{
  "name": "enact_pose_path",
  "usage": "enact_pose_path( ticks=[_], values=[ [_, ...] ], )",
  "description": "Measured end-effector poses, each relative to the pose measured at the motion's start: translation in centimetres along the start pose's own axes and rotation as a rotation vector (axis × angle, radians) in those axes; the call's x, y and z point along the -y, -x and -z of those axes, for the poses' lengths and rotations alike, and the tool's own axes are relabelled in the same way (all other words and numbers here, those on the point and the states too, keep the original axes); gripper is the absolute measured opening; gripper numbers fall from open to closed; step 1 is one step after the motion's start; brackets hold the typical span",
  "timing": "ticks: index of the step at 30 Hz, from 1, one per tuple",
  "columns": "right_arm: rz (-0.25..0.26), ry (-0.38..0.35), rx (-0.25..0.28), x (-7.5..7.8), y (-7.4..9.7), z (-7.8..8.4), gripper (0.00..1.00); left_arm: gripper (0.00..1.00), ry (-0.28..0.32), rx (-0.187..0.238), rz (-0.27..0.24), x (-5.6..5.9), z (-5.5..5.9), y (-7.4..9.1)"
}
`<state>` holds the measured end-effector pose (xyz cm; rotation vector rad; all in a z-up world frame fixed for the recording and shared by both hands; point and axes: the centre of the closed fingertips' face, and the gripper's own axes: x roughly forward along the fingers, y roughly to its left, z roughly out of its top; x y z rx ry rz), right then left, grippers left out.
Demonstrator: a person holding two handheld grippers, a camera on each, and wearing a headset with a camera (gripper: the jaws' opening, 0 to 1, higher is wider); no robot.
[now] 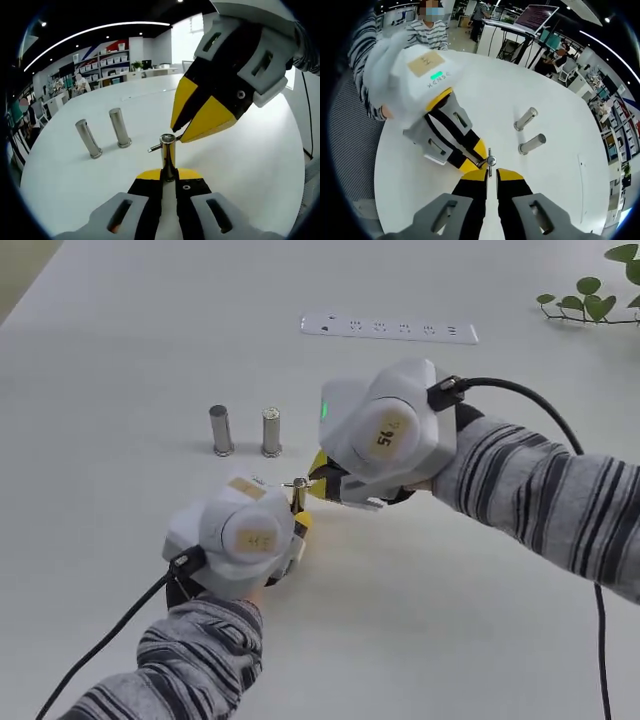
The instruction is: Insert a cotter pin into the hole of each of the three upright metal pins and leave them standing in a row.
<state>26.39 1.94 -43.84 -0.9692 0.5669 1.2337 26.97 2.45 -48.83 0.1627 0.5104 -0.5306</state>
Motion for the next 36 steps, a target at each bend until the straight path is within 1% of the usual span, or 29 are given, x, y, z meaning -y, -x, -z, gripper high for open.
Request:
enact_pose_path(
  ticks=[5, 11, 16, 18, 33, 36],
  values=[
    [-0.007, -0.001, -0.005, -0.23, 0.28, 0.38, 0.0, 0.05, 0.001, 0.0, -0.001, -0.01, 0.01, 0.02],
    [-0.011, -0.016, -0.003, -0.42, -0.13, 0.67, 0.0, 0.05, 0.003, -0.001, -0.001, -0.04, 0.03, 0.0],
    [-0.007, -0.031, 0.007, -0.29, -0.18, 0.4, 0.0, 0.05, 0.001, -0.001, -0.001, -0.04, 0.05, 0.01],
    [-0.012, -0.054, 0.023, -0.34, -0.22, 0.08, 0.0, 0.05, 0.002, -0.001, -0.001, -0.05, 0.04, 0.0],
    [-0.01, -0.062, 0.023, -0.23, -0.36, 0.05, 0.0, 0.05, 0.004, -0.003, 0.0, -0.03, 0.0, -0.07],
    [-0.012, -0.08, 0.033, -0.29, -0.44, -0.02, 0.0, 0.05, -0.01, -0.006, 0.006, -0.05, -0.02, -0.07]
  ],
)
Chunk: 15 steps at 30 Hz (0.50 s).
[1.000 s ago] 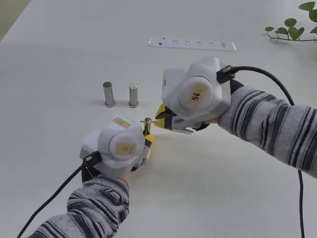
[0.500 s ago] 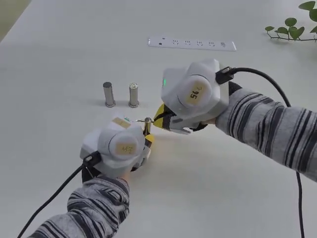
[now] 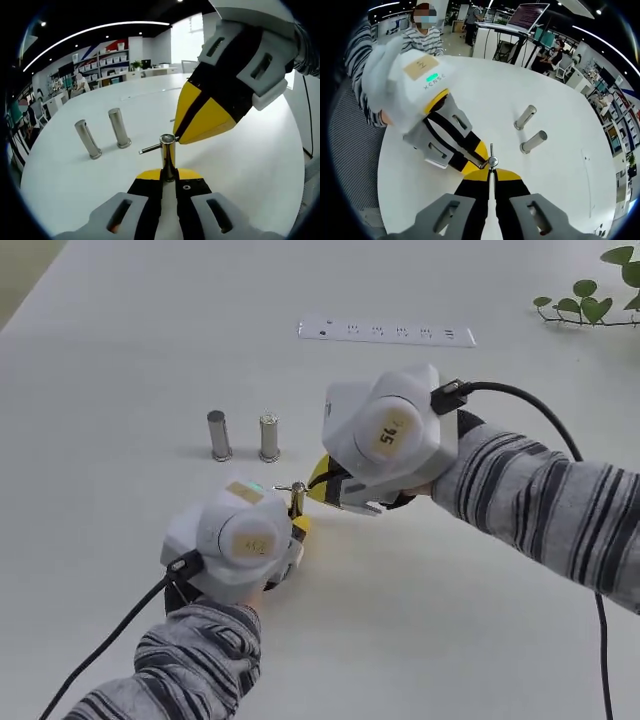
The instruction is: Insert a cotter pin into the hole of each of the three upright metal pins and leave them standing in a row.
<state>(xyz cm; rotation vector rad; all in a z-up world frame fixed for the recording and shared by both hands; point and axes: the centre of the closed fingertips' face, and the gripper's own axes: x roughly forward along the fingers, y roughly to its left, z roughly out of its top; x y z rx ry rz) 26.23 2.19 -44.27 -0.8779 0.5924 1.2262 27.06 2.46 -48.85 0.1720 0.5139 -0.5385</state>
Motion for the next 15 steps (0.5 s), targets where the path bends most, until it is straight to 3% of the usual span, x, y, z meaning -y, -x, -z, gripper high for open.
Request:
enact_pose_path(
  ticks=[10, 15],
  values=[
    [0.001, -0.003, 0.008, -0.18, -0.18, -0.04, 0.0, 0.06, -0.017, -0.012, -0.005, 0.03, 0.06, 0.09],
    [0.017, -0.022, 0.024, -0.12, 0.21, 0.03, 0.04, 0.11, -0.008, -0.011, -0.014, -0.07, 0.05, 0.36]
  ],
)
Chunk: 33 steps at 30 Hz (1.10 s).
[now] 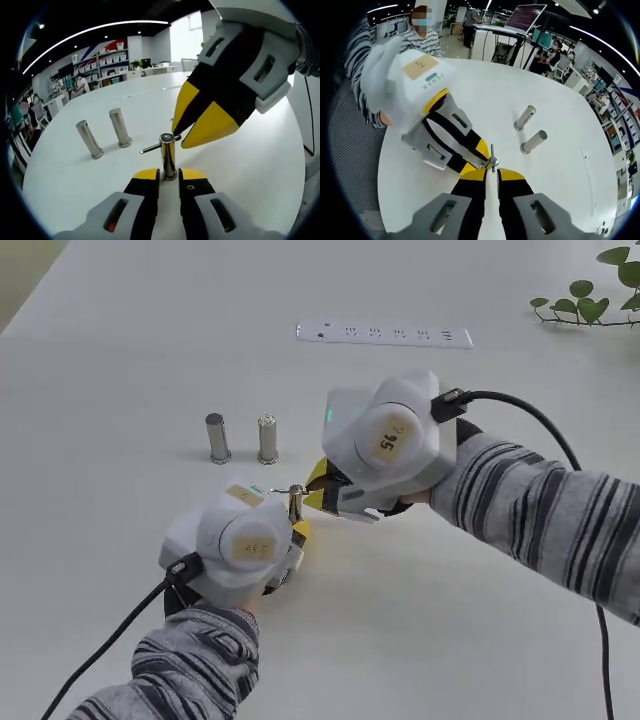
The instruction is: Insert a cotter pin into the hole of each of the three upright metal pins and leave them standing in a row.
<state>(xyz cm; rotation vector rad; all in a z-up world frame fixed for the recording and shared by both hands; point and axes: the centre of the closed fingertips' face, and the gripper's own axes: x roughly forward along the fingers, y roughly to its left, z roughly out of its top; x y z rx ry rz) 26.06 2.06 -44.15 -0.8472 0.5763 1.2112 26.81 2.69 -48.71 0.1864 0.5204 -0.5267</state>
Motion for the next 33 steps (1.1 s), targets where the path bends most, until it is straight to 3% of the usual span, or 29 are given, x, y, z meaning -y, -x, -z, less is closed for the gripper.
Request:
enact_pose_path(
  ticks=[6, 10, 18, 22, 25, 33],
  values=[
    [0.064, -0.118, 0.043, 0.7, 1.4, 0.8, 0.14, 0.11, 0.036, 0.052, -0.001, 0.0, -1.4, 0.5],
    [0.082, -0.226, 0.078, 0.7, 2.3, 1.7, 0.19, 0.1, 0.064, 0.063, -0.003, -0.1, -1.6, 0.4],
    [0.133, -0.344, 0.095, 1.1, 3.4, 3.6, 0.29, 0.06, 0.08, 0.059, -0.002, 0.0, -1.6, 0.3],
    [0.141, -0.432, 0.123, 1.0, 3.7, 3.9, 0.31, 0.05, 0.068, 0.057, 0.002, 0.0, -1.6, 0.3],
    [0.144, -0.452, 0.124, 0.9, 3.8, 4.1, 0.34, 0.05, 0.066, 0.054, 0.01, 0.0, -1.5, 0.3],
    [0.144, -0.526, 0.151, 0.2, 3.7, 4.2, 0.36, 0.05, 0.071, 0.05, -0.001, -1.2, -1.6, 0.4]
  ],
)
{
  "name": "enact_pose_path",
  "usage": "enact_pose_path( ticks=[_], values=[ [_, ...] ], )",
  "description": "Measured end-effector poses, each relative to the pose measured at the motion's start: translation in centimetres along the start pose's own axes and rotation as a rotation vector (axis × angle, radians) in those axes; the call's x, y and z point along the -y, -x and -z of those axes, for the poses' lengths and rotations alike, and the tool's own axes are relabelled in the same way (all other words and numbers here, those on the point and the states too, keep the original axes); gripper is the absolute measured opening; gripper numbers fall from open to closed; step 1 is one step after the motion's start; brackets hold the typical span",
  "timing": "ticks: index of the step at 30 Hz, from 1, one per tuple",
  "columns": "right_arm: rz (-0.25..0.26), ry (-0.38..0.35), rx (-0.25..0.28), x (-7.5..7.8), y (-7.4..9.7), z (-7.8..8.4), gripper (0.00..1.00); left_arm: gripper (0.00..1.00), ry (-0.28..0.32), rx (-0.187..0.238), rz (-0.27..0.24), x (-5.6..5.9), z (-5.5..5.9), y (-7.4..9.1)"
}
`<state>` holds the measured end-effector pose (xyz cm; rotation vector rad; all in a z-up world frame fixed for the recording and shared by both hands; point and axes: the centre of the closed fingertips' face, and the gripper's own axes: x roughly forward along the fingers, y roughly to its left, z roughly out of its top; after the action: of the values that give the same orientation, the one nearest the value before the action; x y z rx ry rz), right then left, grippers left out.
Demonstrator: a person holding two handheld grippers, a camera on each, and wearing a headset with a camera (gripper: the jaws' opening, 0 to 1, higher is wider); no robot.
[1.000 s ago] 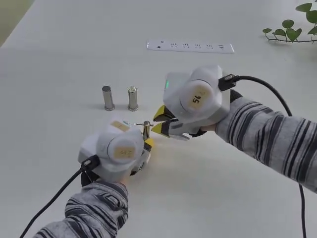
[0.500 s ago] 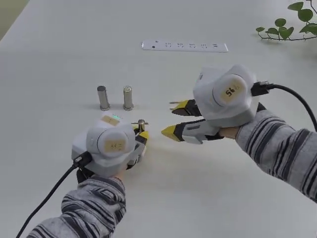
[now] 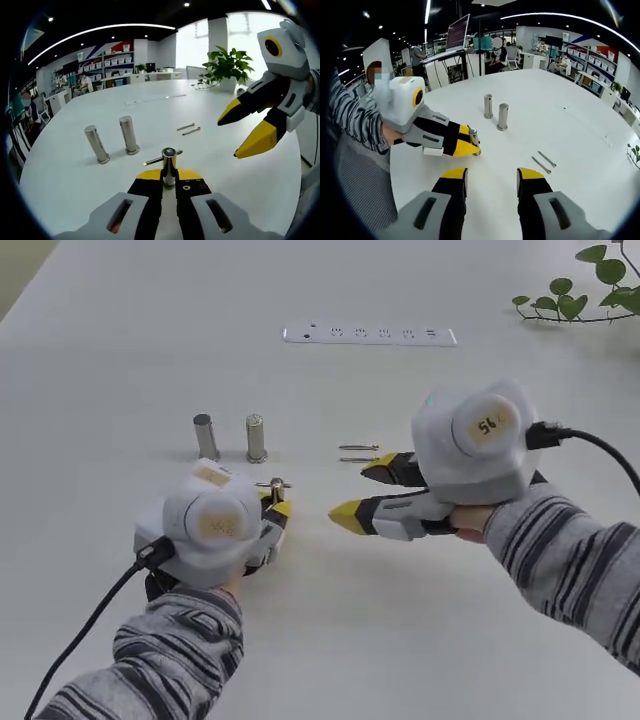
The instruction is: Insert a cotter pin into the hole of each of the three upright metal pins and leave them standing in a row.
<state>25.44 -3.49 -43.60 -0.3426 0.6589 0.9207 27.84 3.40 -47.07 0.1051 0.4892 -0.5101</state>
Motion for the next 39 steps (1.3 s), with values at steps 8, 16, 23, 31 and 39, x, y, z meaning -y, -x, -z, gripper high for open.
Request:
enact_pose_path(
  ticks=[8, 16, 23, 31, 39],
  values=[
    [-0.005, -0.038, -0.002, -0.3, -0.2, 0.4, 0.36, 0.05, -0.028, 0.011, -0.019, -2.7, -0.3, 0.4],
    [-0.006, -0.051, -0.001, -0.5, -0.4, 0.3, 0.38, 0.05, -0.038, 0.015, -0.046, -5.6, -0.3, 1.0],
    [-0.012, -0.061, -0.001, -0.7, -0.6, 0.3, 0.38, 0.05, -0.02, 0.01, -0.057, -7.2, 0.1, 1.4],
    [-0.025, -0.062, -0.008, -1.0, -1.0, 0.4, 0.39, 0.05, 0.002, 0.01, -0.067, -8.2, 0.5, 2.0],
    [-0.028, -0.066, -0.009, -0.9, -1.3, 0.2, 0.4, 0.05, 0.015, 0.016, -0.065, -8.5, 0.6, 2.0]
  ],
)
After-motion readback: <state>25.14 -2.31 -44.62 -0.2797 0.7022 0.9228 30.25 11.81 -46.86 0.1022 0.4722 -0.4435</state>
